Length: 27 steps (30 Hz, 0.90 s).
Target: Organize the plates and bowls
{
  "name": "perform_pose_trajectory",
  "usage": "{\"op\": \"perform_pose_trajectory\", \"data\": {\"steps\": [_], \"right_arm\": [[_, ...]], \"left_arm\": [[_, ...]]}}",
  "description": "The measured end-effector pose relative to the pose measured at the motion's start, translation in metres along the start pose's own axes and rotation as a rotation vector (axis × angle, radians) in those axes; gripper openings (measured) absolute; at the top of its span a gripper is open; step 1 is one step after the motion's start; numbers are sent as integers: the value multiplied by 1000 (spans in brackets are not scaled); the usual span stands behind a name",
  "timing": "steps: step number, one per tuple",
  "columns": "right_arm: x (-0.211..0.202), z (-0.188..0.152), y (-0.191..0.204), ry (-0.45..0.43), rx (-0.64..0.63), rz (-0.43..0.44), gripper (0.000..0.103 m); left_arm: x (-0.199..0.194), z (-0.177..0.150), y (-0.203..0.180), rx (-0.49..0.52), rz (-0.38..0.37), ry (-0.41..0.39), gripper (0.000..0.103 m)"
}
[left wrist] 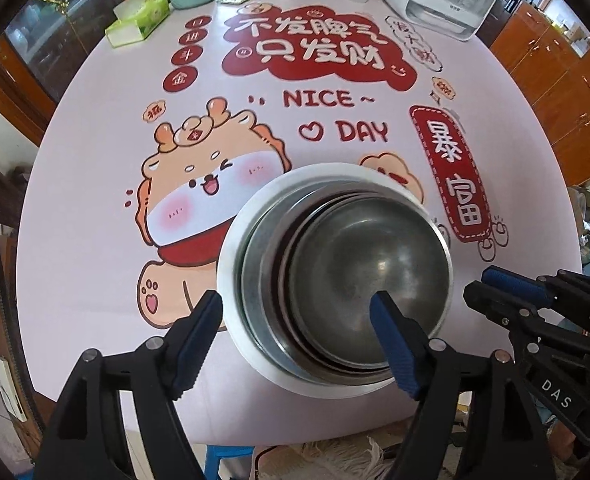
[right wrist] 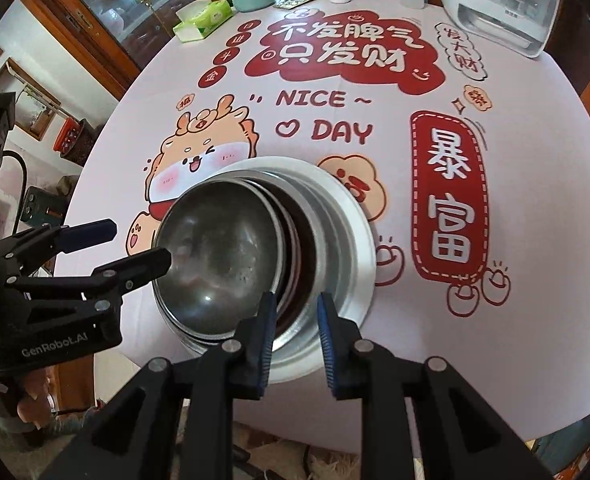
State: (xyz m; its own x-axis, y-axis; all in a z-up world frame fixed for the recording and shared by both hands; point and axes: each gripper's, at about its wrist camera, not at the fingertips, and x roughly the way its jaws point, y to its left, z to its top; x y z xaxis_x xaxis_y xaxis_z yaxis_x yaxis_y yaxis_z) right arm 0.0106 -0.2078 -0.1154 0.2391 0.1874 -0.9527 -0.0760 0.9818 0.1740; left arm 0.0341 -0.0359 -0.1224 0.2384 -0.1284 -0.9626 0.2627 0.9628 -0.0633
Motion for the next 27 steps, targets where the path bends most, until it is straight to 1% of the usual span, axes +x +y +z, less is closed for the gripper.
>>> {"op": "perform_pose_trajectory", "data": {"steps": [1,6,15,16,17,18,19,21,23,27], "right_arm": [[-3,-1,-2,-8,1,-5,21],[-21,-3,-16,-42,0,-28,21],[-78,13,-46,-153,56,3,21],[-85,13,-48,-167,62,9,24],[-91,12,-50,-181,65,6,26],[-94,11,-51,-190,66,4,33],[-99,10,-52,-203,66,4,36],[-107,8,-54,-220,63,9,36],[-114,6,-55,-238,61,7,36],[-124,2,-58,-273,58,-19,36]], "left_arm": [[-3,0,-3,2,1,-10,79],[-14,2,-17,7,-13,-33,80],[-40,10,-48,-12,-35,-71,80],[-44,11,-51,-15,-35,-83,80],[-50,12,-54,-19,-31,-95,80],[-56,13,-58,-24,-26,-111,80],[-60,13,-59,-27,-22,-122,80],[-71,15,-65,-34,0,-155,81],[-83,16,-71,-38,35,-192,87],[-105,16,-83,-40,88,-267,88]]}}
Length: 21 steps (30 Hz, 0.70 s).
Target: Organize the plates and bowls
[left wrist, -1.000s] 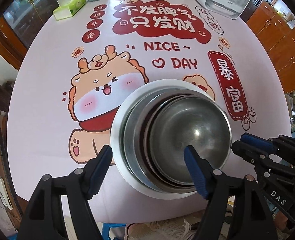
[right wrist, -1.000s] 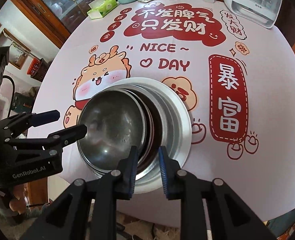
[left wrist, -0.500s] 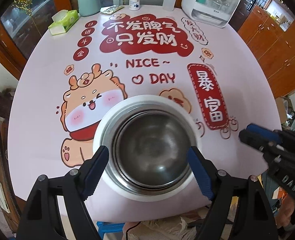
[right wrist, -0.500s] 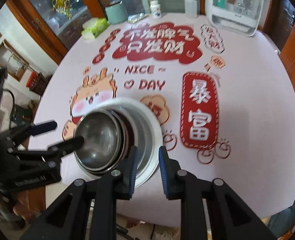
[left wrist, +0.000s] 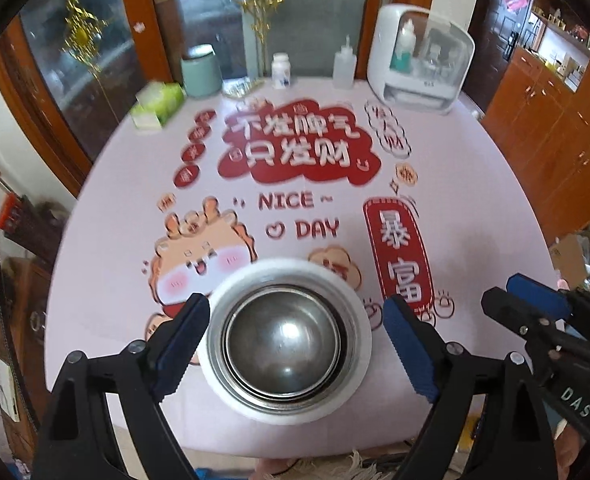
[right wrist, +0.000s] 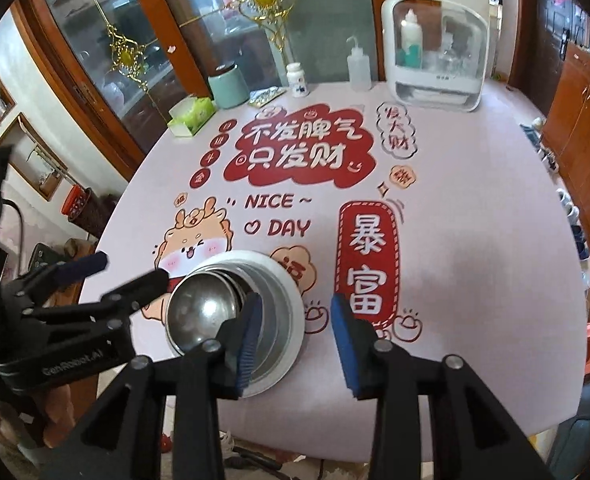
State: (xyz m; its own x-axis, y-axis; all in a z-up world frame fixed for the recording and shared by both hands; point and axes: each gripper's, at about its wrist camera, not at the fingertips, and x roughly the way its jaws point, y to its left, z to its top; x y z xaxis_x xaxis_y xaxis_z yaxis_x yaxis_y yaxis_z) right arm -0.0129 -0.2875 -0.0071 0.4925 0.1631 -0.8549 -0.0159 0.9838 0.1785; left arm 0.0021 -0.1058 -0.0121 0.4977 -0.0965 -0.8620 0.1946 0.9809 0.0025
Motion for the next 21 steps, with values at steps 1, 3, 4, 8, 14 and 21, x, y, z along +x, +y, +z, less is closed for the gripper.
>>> {"op": "perform_pose_trajectory", "data": {"steps": [1,3,4,8,14,21], "right_arm": [[-2,0,-1,-4,2,-2,36],[-7,-1,-3,-21,5,-3,36],[-11,-1,-4,-32,2,-6,36],[-17,-2,-6,-55,-4,-12,36],[-19,-2,-7,-57,-20,-3,36],[-20,-3,-6,-59,-29,5,36]], "left_arm": [[-5,0,-3,1,9,-11,88],[-10,0,-8,-1,16,-28,88],[-13,-1,-11,-1,23,-38,88],[-18,-2,-18,-1,48,-61,88],[-24,-5,-24,-17,48,-80,88],[-31,-8,-23,-31,57,-107,88]]}}
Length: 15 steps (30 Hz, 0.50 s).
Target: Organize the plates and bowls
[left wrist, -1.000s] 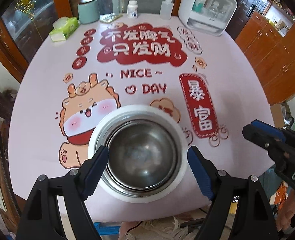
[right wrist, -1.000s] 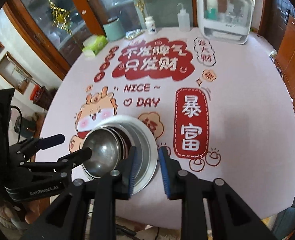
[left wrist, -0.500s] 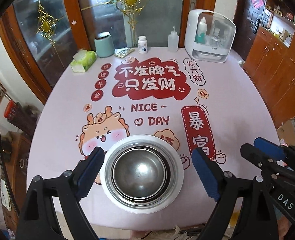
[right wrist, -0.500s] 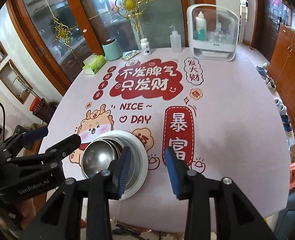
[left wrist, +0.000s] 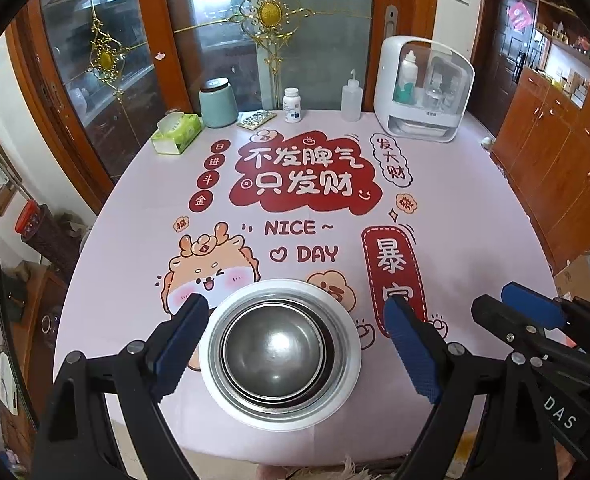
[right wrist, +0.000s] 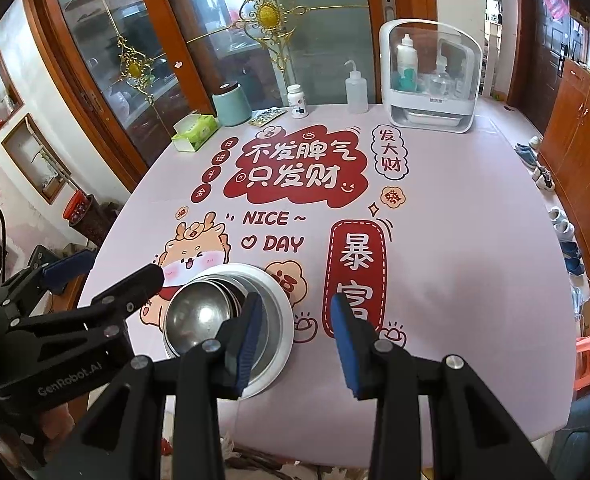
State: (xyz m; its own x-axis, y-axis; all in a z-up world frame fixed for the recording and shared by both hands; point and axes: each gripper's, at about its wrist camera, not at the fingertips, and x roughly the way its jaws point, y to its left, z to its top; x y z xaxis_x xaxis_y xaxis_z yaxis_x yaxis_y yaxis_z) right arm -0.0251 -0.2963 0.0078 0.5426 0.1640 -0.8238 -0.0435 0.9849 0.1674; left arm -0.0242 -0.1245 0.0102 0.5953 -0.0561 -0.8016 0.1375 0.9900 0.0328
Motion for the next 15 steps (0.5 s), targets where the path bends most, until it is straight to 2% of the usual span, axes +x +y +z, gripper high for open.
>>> {"op": "perform_pose_trajectory", "data": {"steps": [15], "right_arm": [[0,0,5,-9,-1,1,36]], "left_arm": [[-5,0,6,-17,2,-30,88]]}}
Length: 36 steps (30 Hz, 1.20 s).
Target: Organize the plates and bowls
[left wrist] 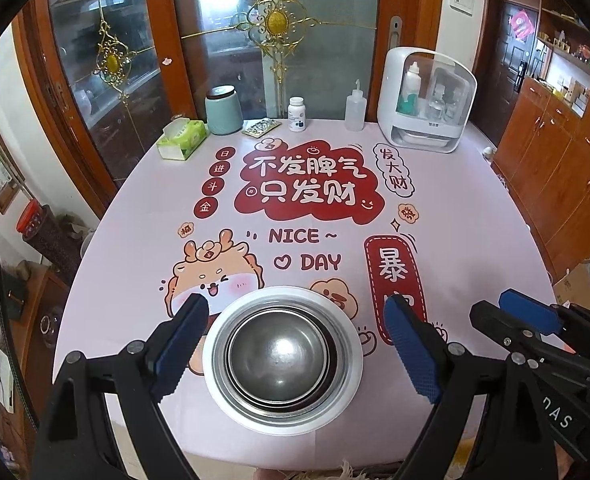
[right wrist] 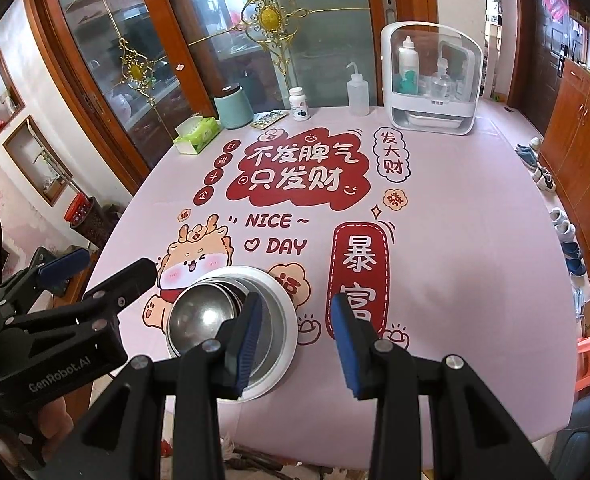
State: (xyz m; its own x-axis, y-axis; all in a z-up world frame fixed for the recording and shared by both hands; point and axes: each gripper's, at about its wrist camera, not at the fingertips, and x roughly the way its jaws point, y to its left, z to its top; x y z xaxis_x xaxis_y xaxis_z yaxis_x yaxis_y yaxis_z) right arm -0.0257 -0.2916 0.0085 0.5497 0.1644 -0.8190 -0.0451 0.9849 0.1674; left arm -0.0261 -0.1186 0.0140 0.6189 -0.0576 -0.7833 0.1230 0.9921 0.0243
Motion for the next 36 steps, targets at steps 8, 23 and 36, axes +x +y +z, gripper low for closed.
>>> {"op": "perform_pose_trajectory", "data": {"steps": [8,23,36], "right_arm": [[-1,1,2,-3,3,-1,36],[2,0,7,6,43,-11,36],[4,-2,8,9,62,-19,36]], "left_arm": [[2,1,0,3,1,-2,88],[7,3,5,18,-15,8,88],[9,5,7,25,-21,16,88]]}}
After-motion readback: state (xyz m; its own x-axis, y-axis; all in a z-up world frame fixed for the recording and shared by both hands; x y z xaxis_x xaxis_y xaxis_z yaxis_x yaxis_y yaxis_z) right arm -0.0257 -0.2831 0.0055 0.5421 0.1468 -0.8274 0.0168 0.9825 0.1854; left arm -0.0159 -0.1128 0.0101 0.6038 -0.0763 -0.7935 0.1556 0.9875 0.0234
